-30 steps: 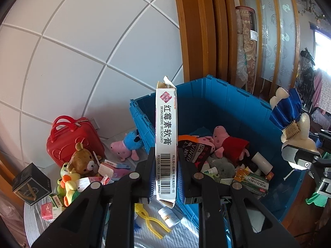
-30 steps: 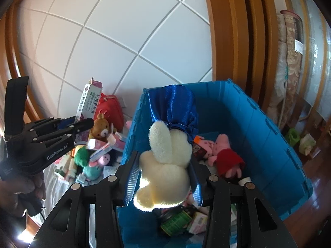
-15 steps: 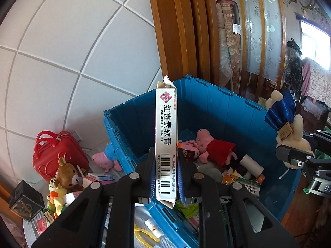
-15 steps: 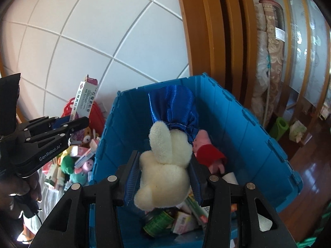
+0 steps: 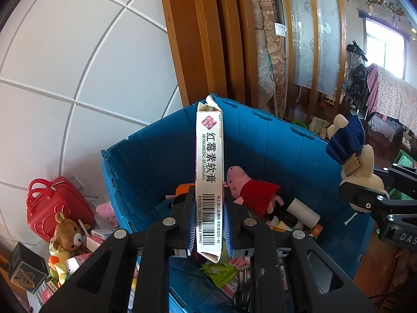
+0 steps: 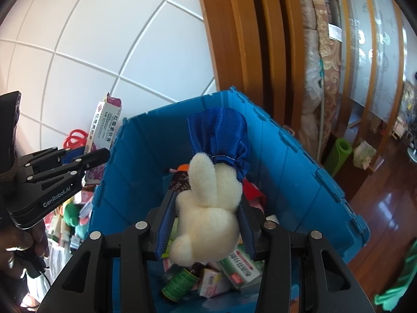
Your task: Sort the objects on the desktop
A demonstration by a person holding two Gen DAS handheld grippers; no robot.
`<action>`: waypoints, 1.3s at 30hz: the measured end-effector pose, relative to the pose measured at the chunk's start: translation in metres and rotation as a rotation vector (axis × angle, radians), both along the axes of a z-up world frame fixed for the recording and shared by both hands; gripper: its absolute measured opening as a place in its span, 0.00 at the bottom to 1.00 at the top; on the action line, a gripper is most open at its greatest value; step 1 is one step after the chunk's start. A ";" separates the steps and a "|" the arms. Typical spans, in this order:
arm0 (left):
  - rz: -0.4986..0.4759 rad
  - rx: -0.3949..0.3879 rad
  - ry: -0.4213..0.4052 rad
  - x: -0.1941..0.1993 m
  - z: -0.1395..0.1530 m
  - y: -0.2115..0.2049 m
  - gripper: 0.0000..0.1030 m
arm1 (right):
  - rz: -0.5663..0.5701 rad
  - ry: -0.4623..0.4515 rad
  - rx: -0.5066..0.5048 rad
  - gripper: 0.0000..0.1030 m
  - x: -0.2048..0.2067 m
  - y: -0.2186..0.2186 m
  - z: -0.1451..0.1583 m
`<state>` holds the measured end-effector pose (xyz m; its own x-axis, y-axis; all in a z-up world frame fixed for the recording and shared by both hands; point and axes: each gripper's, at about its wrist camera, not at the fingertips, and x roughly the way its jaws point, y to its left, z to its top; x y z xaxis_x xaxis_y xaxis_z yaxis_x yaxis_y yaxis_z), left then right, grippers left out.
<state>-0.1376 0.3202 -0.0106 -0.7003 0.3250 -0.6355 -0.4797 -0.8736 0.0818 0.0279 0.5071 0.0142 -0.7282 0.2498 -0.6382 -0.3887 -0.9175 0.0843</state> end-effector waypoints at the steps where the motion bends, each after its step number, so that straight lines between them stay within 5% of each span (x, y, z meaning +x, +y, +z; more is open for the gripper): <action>1: -0.004 0.000 0.000 -0.001 0.000 0.004 0.17 | -0.004 -0.001 0.000 0.44 0.000 0.003 0.000; 13: -0.021 0.038 -0.024 -0.017 0.002 0.020 0.18 | -0.029 -0.008 -0.011 0.45 -0.003 0.026 -0.006; 14: -0.017 0.032 -0.040 -0.020 0.001 0.021 0.24 | -0.030 -0.007 -0.007 0.48 -0.003 0.027 -0.006; 15: 0.000 0.016 -0.040 -0.022 0.000 0.021 0.35 | -0.037 -0.003 0.004 0.65 -0.004 0.026 -0.006; 16: 0.018 0.016 -0.033 -0.023 0.000 0.019 0.68 | -0.048 0.000 0.018 0.79 -0.004 0.026 -0.006; 17: 0.039 0.028 -0.023 -0.023 0.001 0.014 0.90 | -0.066 0.012 0.029 1.00 -0.003 0.026 -0.005; 39: 0.202 0.063 -0.041 0.007 -0.012 -0.089 0.91 | 0.042 0.055 0.027 1.00 -0.023 -0.024 0.002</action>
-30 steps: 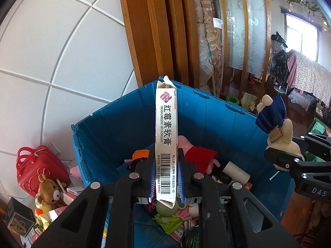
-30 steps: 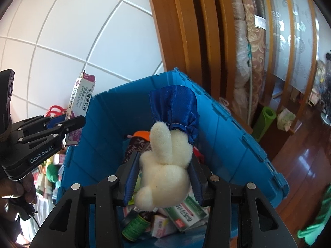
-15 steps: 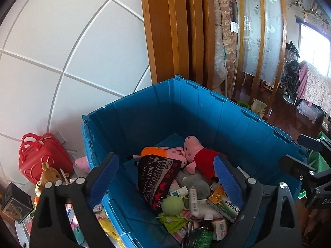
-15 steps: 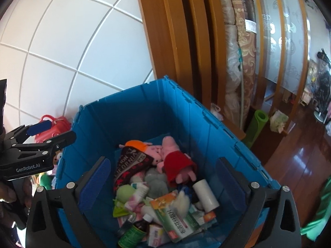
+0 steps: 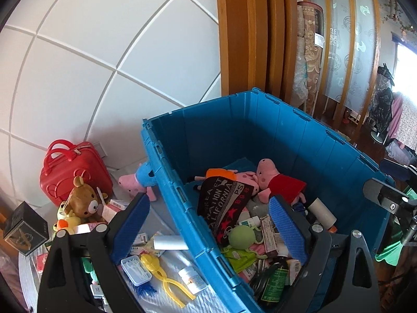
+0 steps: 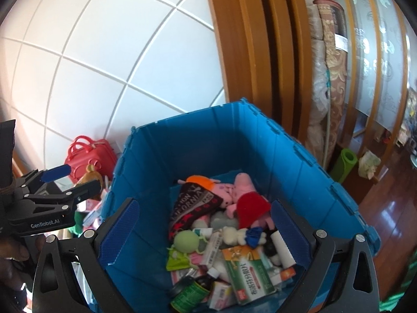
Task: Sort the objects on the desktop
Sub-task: 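Move both open tools back over the pile on the table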
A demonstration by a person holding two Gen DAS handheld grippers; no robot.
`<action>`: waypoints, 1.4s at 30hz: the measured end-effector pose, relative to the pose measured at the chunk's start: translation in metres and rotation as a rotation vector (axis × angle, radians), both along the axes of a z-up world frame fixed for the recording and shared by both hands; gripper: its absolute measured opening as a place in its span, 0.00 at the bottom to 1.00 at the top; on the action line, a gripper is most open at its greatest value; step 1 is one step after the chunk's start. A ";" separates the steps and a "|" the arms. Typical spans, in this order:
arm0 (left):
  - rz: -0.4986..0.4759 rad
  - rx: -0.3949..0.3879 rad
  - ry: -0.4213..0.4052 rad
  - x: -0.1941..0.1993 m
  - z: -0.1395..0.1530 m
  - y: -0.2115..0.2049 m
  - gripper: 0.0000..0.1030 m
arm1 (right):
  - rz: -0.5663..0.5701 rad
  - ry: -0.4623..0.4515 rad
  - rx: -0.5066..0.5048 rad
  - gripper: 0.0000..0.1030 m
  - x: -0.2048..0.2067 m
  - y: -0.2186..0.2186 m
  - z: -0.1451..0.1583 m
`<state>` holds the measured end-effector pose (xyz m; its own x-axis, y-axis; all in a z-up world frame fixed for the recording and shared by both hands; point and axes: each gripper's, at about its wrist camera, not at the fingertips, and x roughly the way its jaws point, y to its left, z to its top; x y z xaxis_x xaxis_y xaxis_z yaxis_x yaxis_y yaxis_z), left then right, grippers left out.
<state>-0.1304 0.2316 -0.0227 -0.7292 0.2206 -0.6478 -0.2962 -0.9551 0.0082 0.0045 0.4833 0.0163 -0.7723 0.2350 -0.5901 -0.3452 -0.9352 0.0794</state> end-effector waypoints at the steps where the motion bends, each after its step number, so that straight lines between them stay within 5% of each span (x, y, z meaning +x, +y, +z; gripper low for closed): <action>1: 0.015 0.005 -0.002 0.003 -0.001 -0.009 0.91 | 0.012 -0.004 0.001 1.00 -0.002 -0.005 0.000; 25: 0.238 0.056 -0.094 0.067 -0.063 -0.262 0.91 | 0.207 -0.088 0.058 1.00 -0.059 -0.213 -0.017; 35: 0.340 0.037 -0.169 0.082 -0.115 -0.348 0.91 | 0.301 -0.217 0.057 1.00 -0.098 -0.283 -0.088; 42: 0.445 0.020 -0.232 0.075 -0.175 -0.408 0.91 | 0.310 -0.342 0.063 1.00 -0.124 -0.298 -0.176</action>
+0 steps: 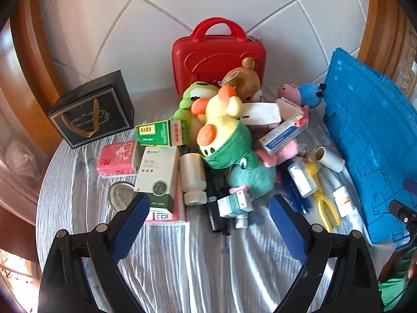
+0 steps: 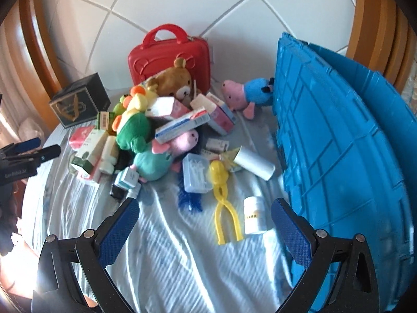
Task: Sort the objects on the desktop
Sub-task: 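Move both open tools back over the pile on the table, then grasp the white-green deodorant patch box with the left tool while the right tool grasps the white pill bottle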
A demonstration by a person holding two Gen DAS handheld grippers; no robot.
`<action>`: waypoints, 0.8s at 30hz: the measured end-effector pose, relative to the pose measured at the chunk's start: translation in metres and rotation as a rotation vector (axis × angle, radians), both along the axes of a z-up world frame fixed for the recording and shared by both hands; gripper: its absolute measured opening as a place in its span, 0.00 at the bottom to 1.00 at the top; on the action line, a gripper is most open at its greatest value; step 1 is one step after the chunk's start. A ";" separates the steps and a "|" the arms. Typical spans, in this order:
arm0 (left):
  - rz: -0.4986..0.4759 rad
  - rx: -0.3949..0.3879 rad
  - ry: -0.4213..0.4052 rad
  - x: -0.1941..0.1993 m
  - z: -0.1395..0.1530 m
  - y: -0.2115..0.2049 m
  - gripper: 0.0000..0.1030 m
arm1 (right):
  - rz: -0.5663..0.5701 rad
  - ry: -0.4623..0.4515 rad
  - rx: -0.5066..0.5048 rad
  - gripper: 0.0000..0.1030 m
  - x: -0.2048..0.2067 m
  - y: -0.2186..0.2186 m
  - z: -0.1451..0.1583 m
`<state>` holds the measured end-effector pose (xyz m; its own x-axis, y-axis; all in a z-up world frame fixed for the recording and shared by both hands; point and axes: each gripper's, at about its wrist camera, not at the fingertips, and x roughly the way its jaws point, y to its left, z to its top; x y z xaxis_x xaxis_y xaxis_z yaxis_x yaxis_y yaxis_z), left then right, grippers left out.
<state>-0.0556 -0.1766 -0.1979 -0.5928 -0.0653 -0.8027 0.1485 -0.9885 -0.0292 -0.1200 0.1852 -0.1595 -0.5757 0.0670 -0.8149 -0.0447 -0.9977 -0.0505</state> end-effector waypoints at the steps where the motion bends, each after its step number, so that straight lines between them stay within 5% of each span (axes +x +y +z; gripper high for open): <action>1: 0.008 -0.003 -0.006 -0.003 -0.008 -0.007 0.91 | -0.008 -0.017 0.002 1.00 -0.003 0.001 -0.014; 12: 0.071 -0.008 -0.076 -0.052 -0.111 -0.077 0.91 | -0.093 -0.137 0.100 1.00 -0.029 0.038 -0.128; 24: 0.074 -0.011 -0.109 -0.085 -0.150 -0.089 0.91 | -0.199 -0.180 0.270 0.96 -0.066 0.068 -0.185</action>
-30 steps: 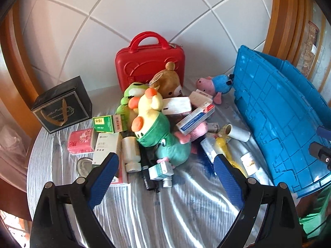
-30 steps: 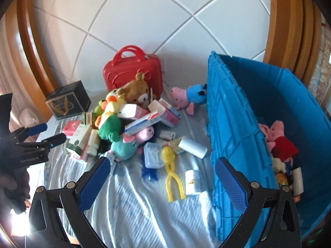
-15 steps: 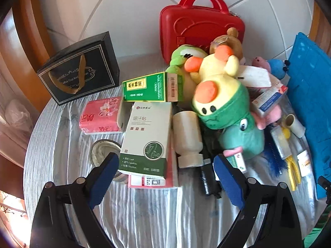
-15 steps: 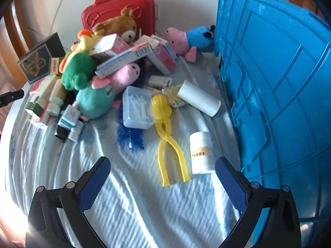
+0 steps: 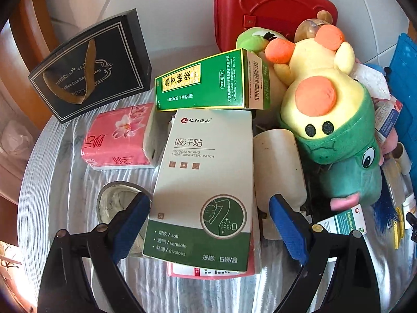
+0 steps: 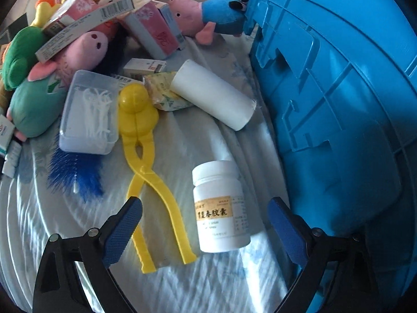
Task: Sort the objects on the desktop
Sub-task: 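Grasp the white-green deodorant patch box with the left tool while the right tool grasps the white pill bottle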
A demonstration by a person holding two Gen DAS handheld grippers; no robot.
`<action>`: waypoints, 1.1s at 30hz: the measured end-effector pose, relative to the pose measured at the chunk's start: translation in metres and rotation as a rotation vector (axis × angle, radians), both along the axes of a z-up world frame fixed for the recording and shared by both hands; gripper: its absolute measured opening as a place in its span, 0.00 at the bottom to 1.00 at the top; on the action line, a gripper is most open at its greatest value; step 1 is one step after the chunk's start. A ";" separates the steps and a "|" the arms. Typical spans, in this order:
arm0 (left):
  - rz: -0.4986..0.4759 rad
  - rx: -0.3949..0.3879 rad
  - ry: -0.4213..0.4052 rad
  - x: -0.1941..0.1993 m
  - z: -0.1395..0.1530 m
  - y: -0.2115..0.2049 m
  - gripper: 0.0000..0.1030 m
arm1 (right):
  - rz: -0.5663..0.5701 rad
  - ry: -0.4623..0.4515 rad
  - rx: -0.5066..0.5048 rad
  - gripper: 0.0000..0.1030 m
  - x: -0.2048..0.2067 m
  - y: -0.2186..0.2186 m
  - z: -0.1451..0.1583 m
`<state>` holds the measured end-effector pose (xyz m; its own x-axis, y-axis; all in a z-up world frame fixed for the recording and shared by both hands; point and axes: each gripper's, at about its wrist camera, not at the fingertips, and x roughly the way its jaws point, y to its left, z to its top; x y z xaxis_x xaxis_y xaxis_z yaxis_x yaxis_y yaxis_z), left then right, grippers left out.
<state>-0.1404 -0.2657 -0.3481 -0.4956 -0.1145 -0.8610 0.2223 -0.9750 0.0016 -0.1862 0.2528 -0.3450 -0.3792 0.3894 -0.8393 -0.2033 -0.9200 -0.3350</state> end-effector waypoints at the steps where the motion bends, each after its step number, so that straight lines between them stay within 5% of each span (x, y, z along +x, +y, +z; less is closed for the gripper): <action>1: -0.002 0.000 -0.004 -0.002 -0.002 0.001 0.91 | -0.019 0.001 0.019 0.96 -0.001 0.002 -0.002; 4: 0.005 -0.002 -0.012 -0.006 -0.005 -0.002 0.91 | -0.026 0.015 0.045 0.98 -0.002 0.001 -0.004; 7: -0.003 -0.003 -0.010 -0.008 -0.006 -0.001 0.91 | -0.036 0.032 0.069 0.84 0.003 -0.002 -0.003; 26: 0.013 -0.036 -0.044 -0.016 -0.015 -0.005 0.91 | -0.084 0.076 0.167 0.87 0.012 0.003 -0.015; 30: 0.006 -0.044 -0.042 -0.016 -0.014 -0.003 0.89 | -0.075 0.065 0.083 0.53 0.014 0.000 -0.015; 33: 0.003 -0.045 -0.042 -0.016 -0.013 -0.003 0.89 | -0.113 0.070 -0.009 0.50 0.015 0.006 -0.012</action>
